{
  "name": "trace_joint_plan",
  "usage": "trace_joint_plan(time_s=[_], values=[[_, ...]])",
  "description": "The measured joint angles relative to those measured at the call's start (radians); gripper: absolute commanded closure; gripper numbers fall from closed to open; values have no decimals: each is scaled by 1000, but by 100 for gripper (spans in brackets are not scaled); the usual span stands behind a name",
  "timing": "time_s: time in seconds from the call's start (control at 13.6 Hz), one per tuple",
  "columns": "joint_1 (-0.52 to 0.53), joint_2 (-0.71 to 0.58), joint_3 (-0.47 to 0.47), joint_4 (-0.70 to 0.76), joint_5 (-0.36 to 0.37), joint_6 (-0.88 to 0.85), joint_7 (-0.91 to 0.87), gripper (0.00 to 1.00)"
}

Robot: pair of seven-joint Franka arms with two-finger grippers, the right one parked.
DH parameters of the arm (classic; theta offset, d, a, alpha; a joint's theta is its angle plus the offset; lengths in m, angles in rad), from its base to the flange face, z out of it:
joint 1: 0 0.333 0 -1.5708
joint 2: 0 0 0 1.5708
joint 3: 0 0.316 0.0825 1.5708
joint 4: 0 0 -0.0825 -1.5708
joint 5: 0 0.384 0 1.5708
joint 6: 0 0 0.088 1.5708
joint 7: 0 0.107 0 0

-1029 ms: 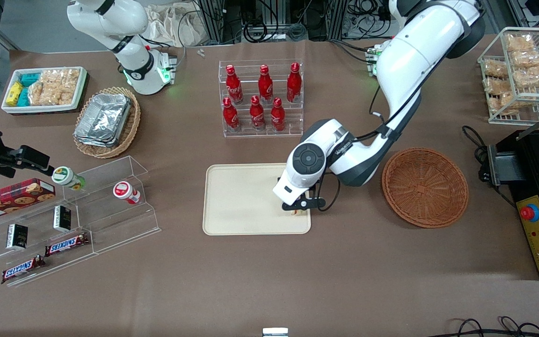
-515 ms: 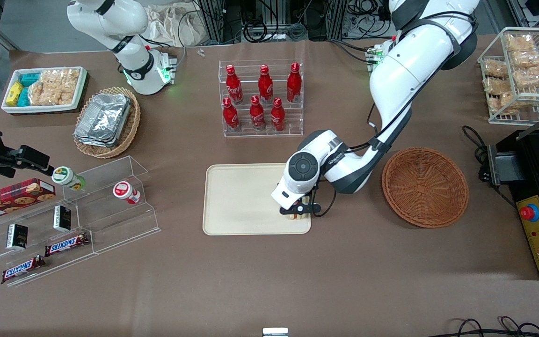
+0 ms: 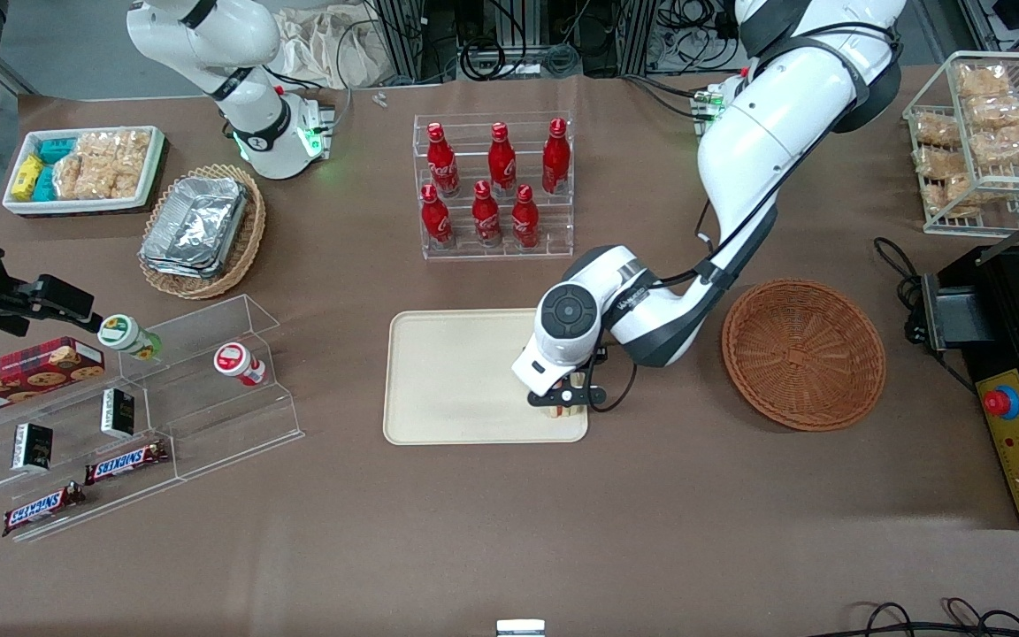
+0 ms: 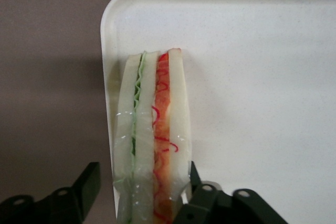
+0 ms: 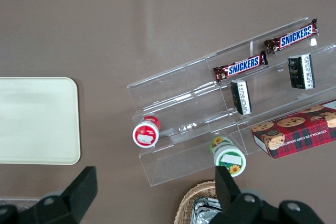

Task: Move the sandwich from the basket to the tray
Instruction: 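Lower the sandwich onto the tray and open the left gripper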

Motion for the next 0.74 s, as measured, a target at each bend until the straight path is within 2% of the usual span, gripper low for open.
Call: trace_joint_plan(time_s=[0.51,0.74], values=[[1,-13,0,38,1,-1,-17,0],[20,-87,1,56,1,-53,-25,0]])
